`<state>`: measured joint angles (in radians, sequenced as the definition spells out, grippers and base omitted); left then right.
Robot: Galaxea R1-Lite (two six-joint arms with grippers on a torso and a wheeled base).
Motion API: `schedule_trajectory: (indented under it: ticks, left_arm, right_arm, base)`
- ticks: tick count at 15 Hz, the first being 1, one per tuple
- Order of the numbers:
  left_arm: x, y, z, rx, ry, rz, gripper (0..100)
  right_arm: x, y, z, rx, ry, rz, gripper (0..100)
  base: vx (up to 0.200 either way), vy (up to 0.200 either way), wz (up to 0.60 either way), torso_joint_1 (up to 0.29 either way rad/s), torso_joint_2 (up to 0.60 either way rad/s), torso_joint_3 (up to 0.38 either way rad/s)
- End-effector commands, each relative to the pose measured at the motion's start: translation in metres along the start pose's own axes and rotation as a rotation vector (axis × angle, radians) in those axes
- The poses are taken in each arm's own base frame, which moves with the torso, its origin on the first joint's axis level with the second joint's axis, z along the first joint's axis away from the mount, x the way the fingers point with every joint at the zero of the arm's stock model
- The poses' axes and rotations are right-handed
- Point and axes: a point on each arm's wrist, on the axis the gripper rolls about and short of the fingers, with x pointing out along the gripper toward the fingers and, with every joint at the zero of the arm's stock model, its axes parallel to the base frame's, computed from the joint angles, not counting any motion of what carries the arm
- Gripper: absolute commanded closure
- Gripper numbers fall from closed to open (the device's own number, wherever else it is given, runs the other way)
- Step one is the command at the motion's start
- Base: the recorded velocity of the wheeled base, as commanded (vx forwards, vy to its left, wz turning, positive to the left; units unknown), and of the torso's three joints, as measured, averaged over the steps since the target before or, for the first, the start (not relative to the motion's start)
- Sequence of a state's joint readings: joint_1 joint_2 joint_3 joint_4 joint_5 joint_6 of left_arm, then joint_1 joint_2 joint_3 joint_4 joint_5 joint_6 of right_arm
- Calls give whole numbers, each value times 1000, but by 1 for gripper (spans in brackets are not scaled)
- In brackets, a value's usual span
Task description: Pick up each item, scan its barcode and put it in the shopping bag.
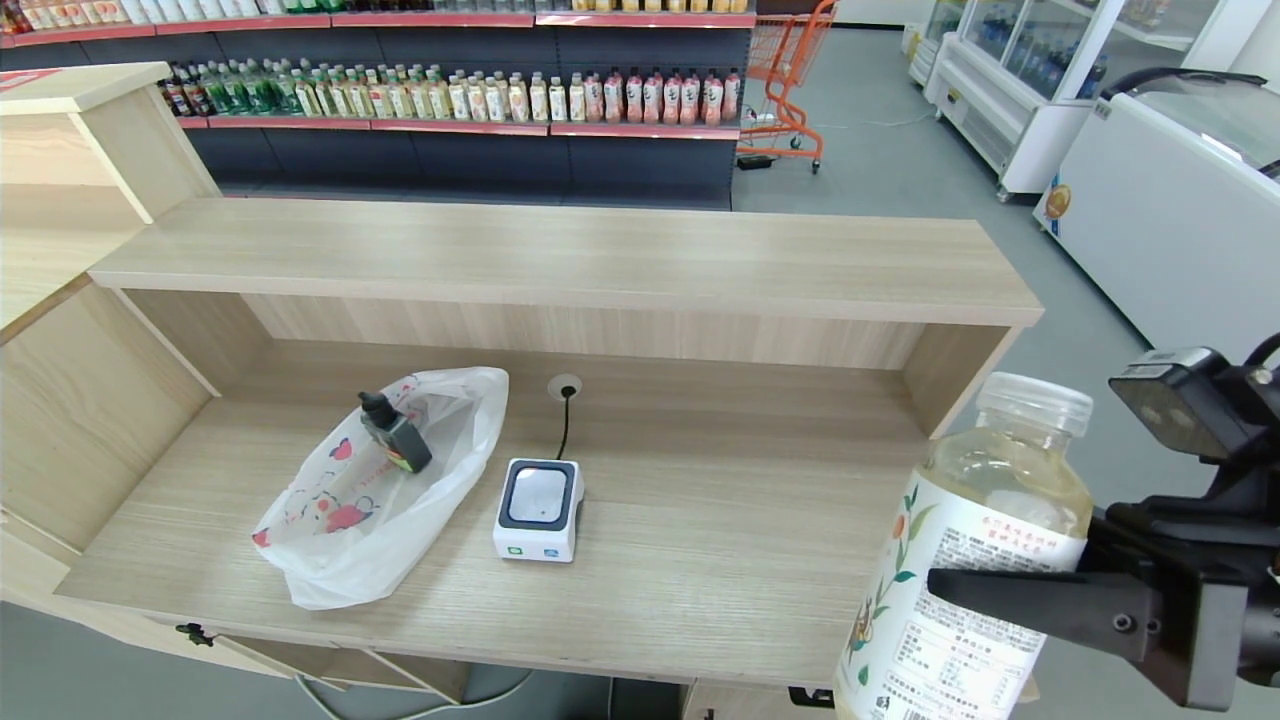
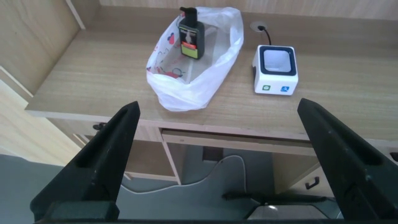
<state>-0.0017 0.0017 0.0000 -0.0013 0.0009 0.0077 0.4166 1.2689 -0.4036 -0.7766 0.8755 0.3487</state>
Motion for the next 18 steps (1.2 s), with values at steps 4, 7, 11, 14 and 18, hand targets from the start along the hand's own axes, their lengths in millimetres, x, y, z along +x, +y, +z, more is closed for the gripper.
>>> schedule_trajectory:
  ticks: [4,7,11,14,18]
  left_arm:
    - [0,0,0,0,0,-1,0]
    - [0,0,0,0,0,-1,0]
    - [0,0,0,0,0,1,0]
    - [0,0,0,0,0,-1,0]
    - [0,0,0,0,0,1,0]
  right_arm:
    - [-22,-46,0,-567,29,-391,100]
    - [-31,-60,-9,-825,48,-469,100]
    - [-26,-66,-11,-1137,68,-313,100]
    - [-24,-63,-9,-1223,47,-288,100]
    - [-24,-58,-4,-1348,0,-263,100]
  base:
    - [0,0,0,0,0,0]
    - [0,0,0,0,0,0]
    - [0,0,0,0,0,0]
    - [0,0,0,0,0,0]
    - [0,0,0,0,0,0]
